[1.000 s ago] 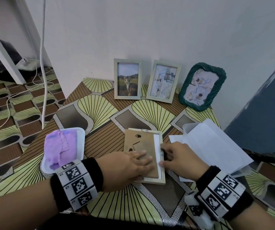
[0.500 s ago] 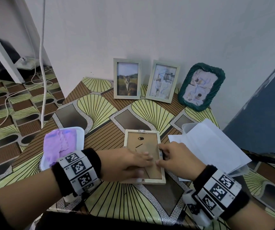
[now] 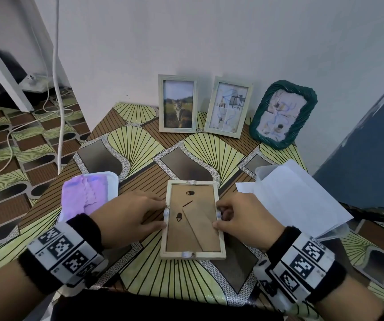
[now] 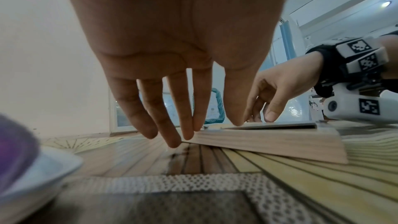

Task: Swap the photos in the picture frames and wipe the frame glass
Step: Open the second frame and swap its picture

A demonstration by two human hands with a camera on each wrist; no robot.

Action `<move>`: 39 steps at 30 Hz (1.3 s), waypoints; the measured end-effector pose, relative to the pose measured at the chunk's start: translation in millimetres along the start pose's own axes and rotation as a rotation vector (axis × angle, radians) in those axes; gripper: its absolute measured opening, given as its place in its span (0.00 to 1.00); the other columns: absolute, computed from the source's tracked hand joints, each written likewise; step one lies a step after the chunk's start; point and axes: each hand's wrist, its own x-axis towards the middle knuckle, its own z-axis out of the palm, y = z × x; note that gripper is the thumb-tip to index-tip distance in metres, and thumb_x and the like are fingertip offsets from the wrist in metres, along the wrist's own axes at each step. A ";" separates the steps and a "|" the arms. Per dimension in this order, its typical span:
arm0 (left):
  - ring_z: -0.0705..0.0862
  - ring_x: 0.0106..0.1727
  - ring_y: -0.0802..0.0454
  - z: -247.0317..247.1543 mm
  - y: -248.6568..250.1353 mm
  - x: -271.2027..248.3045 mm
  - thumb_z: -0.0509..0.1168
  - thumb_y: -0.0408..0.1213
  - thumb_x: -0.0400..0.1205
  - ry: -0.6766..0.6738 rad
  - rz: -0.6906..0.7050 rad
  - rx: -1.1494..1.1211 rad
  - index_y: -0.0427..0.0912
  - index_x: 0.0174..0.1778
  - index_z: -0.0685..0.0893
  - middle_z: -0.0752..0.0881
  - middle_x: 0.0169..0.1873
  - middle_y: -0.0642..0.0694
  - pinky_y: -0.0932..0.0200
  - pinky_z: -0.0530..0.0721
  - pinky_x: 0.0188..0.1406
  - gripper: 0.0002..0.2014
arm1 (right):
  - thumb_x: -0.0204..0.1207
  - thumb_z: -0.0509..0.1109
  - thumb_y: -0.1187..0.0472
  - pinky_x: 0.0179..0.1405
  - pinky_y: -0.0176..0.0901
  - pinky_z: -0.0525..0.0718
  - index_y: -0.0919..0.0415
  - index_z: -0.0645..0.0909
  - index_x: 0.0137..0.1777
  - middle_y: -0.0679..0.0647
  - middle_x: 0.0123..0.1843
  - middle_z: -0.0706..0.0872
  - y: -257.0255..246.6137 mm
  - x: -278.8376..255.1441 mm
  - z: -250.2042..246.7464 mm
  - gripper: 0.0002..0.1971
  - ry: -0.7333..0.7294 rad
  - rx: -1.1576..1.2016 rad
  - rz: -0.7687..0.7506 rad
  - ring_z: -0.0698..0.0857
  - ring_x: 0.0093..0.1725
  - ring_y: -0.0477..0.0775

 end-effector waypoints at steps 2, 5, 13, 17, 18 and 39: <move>0.82 0.55 0.61 -0.8 -0.2 -8.4 0.62 0.60 0.78 0.009 -0.025 -0.010 0.56 0.60 0.84 0.85 0.54 0.62 0.56 0.83 0.54 0.19 | 0.71 0.78 0.53 0.44 0.47 0.85 0.61 0.86 0.40 0.52 0.36 0.87 -1.3 -3.0 1.3 0.11 -0.013 -0.011 -0.032 0.86 0.40 0.48; 0.83 0.49 0.62 -3.2 0.8 -16.4 0.66 0.58 0.78 0.024 -0.060 -0.068 0.57 0.58 0.85 0.87 0.47 0.60 0.54 0.83 0.49 0.16 | 0.72 0.78 0.55 0.45 0.41 0.86 0.57 0.89 0.46 0.49 0.40 0.88 -0.9 -2.9 2.2 0.07 0.000 0.031 -0.036 0.86 0.40 0.44; 0.85 0.41 0.66 -9.3 -0.6 -4.2 0.77 0.49 0.73 0.085 -0.095 -0.230 0.53 0.52 0.90 0.89 0.40 0.61 0.66 0.84 0.43 0.13 | 0.71 0.81 0.60 0.40 0.26 0.80 0.49 0.90 0.52 0.45 0.39 0.88 0.9 6.8 -2.3 0.11 -0.043 0.105 0.000 0.82 0.36 0.38; 0.87 0.41 0.65 -6.7 -4.6 6.4 0.81 0.41 0.70 -0.024 -0.137 -0.365 0.53 0.47 0.89 0.89 0.34 0.60 0.68 0.85 0.44 0.12 | 0.67 0.83 0.61 0.46 0.35 0.86 0.53 0.91 0.49 0.47 0.38 0.89 0.3 12.4 -6.0 0.10 -0.068 0.116 0.013 0.87 0.39 0.42; 0.88 0.40 0.63 -6.5 -6.0 8.3 0.81 0.40 0.70 -0.041 -0.150 -0.399 0.52 0.47 0.89 0.89 0.34 0.59 0.65 0.86 0.45 0.12 | 0.67 0.84 0.62 0.46 0.36 0.86 0.53 0.91 0.48 0.48 0.37 0.89 0.2 13.9 -6.5 0.10 -0.073 0.113 0.015 0.87 0.39 0.42; 0.80 0.32 0.64 -10.5 -13.2 36.4 0.77 0.47 0.74 -0.370 -0.273 -0.436 0.55 0.42 0.83 0.89 0.33 0.53 0.61 0.77 0.42 0.09 | 0.65 0.85 0.50 0.36 0.37 0.70 0.53 0.82 0.32 0.42 0.31 0.81 -12.0 29.7 0.4 0.14 -0.053 -0.099 0.011 0.78 0.35 0.38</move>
